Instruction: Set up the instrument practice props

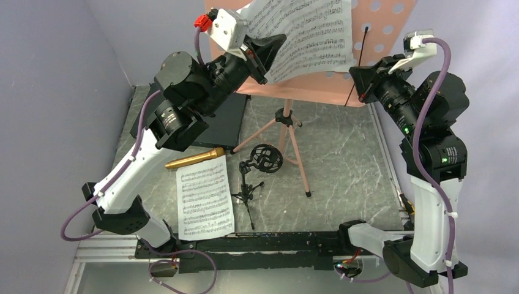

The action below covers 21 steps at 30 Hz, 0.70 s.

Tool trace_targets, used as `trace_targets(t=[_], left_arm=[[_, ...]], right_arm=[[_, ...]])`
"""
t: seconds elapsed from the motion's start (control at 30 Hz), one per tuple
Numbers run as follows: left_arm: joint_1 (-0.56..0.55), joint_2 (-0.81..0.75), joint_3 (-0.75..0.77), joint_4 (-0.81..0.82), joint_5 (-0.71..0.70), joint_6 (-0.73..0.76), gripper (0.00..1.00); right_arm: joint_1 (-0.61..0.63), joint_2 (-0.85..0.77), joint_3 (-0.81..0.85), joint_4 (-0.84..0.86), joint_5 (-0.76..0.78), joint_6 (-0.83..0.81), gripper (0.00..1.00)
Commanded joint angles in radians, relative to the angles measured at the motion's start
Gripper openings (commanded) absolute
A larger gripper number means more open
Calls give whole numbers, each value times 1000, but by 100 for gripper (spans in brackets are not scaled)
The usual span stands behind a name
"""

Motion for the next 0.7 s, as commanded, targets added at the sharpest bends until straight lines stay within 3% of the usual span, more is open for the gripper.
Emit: trace_targets(t=[0.0, 0.67], left_arm=[[-3, 1, 21, 46, -28, -4, 3], [-3, 46, 68, 17, 31, -11, 3]], right_arm=[[-1, -31, -13, 88, -49, -26, 0], [-2, -69, -91, 159, -128, -54, 0]])
